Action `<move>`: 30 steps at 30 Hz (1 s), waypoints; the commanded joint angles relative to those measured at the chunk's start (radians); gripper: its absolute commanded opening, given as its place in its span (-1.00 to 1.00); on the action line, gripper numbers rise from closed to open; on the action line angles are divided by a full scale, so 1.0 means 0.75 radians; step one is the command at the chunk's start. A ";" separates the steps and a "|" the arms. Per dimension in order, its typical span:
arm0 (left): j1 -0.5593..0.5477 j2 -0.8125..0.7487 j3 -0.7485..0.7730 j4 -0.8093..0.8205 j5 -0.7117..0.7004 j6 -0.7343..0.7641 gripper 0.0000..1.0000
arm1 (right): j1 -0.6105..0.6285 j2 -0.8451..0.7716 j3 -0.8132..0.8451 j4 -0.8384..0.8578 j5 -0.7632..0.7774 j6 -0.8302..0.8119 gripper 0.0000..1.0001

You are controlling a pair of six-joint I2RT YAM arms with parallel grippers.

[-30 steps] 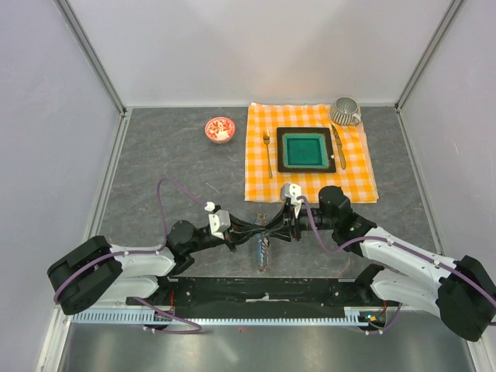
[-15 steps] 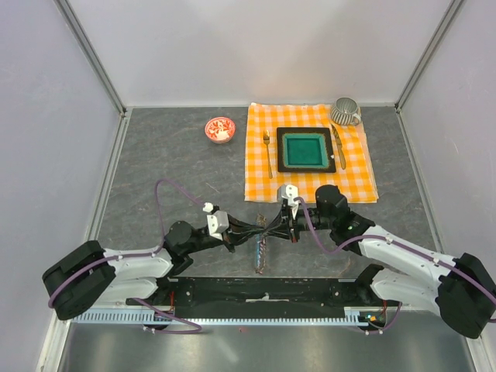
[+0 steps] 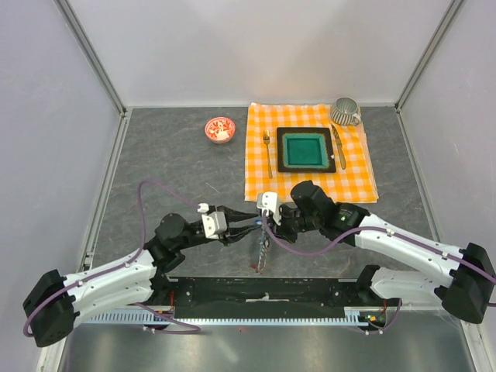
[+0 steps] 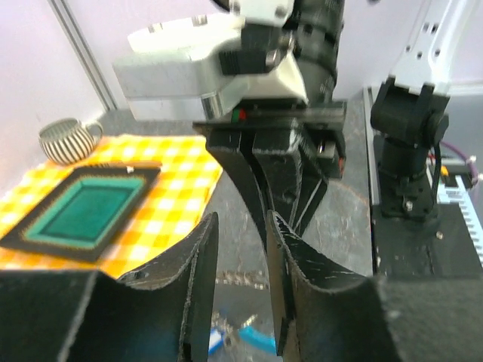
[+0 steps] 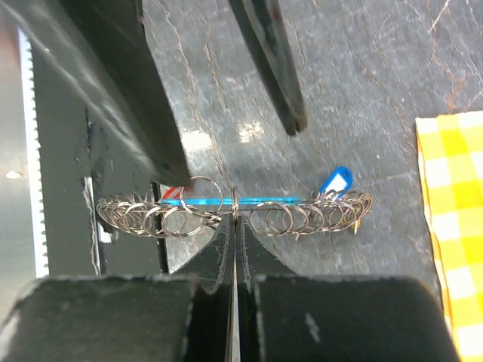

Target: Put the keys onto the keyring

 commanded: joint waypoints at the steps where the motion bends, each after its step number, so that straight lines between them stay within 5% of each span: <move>1: -0.007 0.035 0.069 -0.220 0.032 0.120 -0.22 | 0.042 0.007 0.150 -0.163 0.151 -0.137 -1.00; 30: -0.005 0.332 0.135 -0.092 0.221 0.071 -0.37 | 0.097 0.017 0.220 -0.231 0.143 -0.213 -1.00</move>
